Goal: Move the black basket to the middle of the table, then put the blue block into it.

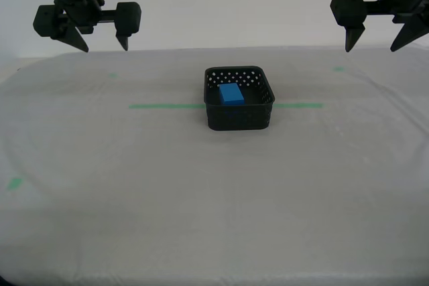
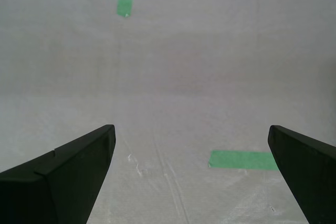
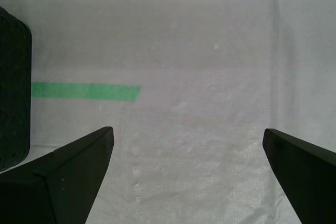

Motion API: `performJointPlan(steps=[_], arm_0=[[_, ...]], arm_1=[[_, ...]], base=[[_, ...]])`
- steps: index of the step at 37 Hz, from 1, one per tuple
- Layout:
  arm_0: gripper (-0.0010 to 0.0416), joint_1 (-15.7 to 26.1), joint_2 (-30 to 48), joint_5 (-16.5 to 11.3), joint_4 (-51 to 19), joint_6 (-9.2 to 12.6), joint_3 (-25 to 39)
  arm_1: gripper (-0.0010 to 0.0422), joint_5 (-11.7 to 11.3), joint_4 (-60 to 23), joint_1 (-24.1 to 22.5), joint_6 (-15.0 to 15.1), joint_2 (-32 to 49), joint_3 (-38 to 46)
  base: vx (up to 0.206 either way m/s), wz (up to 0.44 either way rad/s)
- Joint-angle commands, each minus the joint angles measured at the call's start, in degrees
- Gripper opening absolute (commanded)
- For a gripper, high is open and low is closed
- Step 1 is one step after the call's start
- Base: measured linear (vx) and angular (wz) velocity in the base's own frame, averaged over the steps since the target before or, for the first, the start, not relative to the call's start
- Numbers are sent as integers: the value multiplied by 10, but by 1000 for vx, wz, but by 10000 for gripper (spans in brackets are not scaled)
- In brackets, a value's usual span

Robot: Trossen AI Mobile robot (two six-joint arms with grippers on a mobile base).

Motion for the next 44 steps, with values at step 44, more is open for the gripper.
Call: performJointPlan(steps=[44], arm_0=[[399, 0, 0, 2, 0, 0, 0]], arm_1=[[400, 1, 1, 0, 2, 0, 0]], base=[[0, 0]])
